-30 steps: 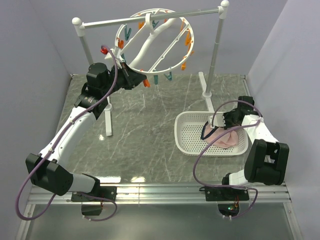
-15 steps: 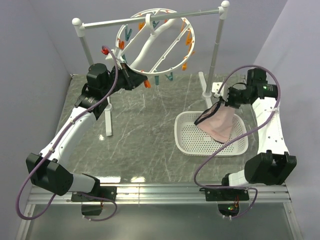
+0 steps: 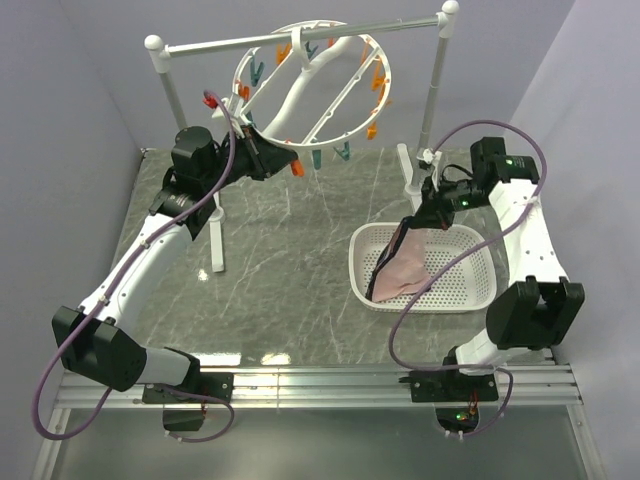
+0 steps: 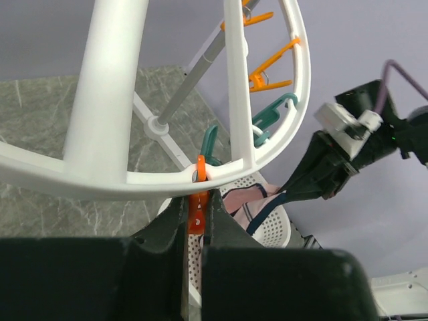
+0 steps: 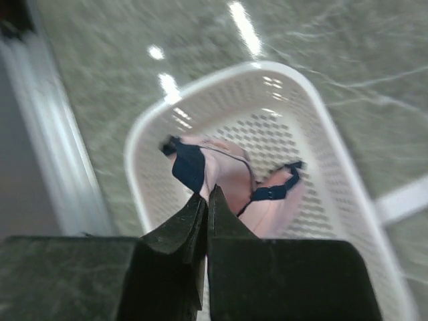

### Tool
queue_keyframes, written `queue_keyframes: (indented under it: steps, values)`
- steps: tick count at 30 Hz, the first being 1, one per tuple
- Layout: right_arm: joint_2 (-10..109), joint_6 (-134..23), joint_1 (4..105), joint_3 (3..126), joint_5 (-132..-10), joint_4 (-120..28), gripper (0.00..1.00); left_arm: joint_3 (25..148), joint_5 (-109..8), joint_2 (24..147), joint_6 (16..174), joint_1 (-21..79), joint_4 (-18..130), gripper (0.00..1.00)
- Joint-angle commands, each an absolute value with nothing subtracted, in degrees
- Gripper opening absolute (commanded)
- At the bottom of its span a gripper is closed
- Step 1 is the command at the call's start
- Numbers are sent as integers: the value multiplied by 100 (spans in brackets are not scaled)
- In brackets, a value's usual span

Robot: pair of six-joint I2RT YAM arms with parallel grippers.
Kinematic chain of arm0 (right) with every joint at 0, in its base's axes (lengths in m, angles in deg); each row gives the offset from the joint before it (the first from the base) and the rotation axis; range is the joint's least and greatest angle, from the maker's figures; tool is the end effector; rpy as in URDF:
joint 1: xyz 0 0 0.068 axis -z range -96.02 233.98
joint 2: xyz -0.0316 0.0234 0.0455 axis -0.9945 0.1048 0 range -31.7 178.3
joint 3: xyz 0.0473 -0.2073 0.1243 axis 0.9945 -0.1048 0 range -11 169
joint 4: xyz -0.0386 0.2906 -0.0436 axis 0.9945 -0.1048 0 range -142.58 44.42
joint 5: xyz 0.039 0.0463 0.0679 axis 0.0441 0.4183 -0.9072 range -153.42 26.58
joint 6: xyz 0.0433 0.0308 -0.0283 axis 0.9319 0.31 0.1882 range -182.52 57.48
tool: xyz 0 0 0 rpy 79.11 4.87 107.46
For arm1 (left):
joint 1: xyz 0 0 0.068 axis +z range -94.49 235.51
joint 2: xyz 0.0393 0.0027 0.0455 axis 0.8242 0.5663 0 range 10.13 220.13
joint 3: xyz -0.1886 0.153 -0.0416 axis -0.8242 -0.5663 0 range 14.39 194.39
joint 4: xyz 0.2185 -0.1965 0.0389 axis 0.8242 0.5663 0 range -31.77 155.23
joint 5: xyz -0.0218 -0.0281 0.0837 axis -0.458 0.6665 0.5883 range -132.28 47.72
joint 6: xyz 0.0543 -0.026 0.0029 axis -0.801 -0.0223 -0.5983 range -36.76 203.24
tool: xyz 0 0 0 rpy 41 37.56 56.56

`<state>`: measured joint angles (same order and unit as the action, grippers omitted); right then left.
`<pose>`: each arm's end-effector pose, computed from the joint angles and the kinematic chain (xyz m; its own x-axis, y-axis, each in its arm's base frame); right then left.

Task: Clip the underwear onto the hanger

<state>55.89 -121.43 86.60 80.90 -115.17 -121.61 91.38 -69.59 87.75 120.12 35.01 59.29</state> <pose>0.3199 0.0205 0.3343 -0.3033 -0.5168 -0.8006 -0.9248 0.3622 0.1166 0.3353 -0.1472 0.3981 -0.4668 -0.3948 -0.7914 0.5758 0.5436 -0.6108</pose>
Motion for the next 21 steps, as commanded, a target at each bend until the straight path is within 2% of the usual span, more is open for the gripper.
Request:
queue_keyframes:
  steps: [1, 5, 6, 8, 14, 16, 21]
  values:
    - [5742, -10652, 8530, 8278, -12501, -12531, 0, 9007, -7365, 8721, 12103, 3503, 5463, 0]
    - [5357, -8972, 8268, 8112, -13074, -11163, 0, 9024, -7550, 8756, 12147, 3511, 5366, 0]
    - [5225, -8106, 8258, 7989, -13127, -10306, 0, 9076, -7559, 8773, 12147, 3511, 5392, 0]
    - [4883, -7336, 8258, 7918, -13110, -9223, 0, 9103, -7542, 8774, 12129, 3520, 5418, 0]
    - [4407, -6105, 8249, 8507, -13013, -8166, 0, 9077, -7550, 8739, 12156, 3547, 5314, 0]
    - [4266, -5410, 8075, 8270, -12969, -7724, 0, 9007, -7586, 8721, 12182, 3547, 5243, 0]
    - [4195, -5223, 7275, 7743, -12592, -7389, 0, 8936, -7691, 8695, 12147, 3564, 5014, 0]
